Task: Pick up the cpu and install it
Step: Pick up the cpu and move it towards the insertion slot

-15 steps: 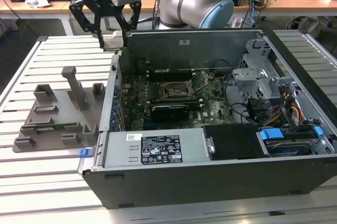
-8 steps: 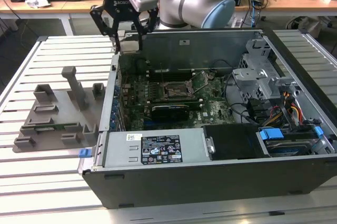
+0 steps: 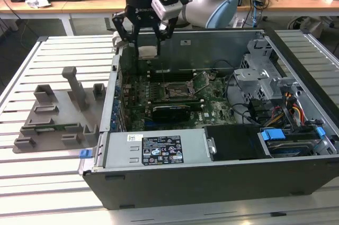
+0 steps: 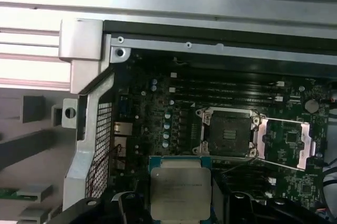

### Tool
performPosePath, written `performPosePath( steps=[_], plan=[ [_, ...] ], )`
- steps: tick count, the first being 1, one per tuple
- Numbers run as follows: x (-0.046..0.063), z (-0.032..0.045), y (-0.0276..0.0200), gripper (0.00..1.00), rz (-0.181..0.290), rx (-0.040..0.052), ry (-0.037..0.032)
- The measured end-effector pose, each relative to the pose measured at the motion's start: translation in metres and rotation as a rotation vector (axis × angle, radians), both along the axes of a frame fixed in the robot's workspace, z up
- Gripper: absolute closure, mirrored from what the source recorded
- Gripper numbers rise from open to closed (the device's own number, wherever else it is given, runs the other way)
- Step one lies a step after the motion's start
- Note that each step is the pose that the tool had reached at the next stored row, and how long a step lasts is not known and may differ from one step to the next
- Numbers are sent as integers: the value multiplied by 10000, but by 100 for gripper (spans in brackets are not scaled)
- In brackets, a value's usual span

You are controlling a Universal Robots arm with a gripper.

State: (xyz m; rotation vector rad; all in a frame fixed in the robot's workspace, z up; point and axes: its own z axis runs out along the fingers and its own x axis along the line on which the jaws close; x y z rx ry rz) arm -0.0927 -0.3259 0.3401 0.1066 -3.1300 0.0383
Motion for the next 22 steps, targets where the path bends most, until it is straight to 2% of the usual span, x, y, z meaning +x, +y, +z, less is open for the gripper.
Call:
performPosePath(
  steps=[10,11,15,18,22],
  plan=[
    [450,-222,0,45,-69,1,0],
    [490,-262,0,45,-99,1,0],
    [561,-387,1,45,-201,1,-1],
    [632,-505,37,45,-236,-5,0],
    [698,-545,46,45,-239,-8,1]
  ],
)
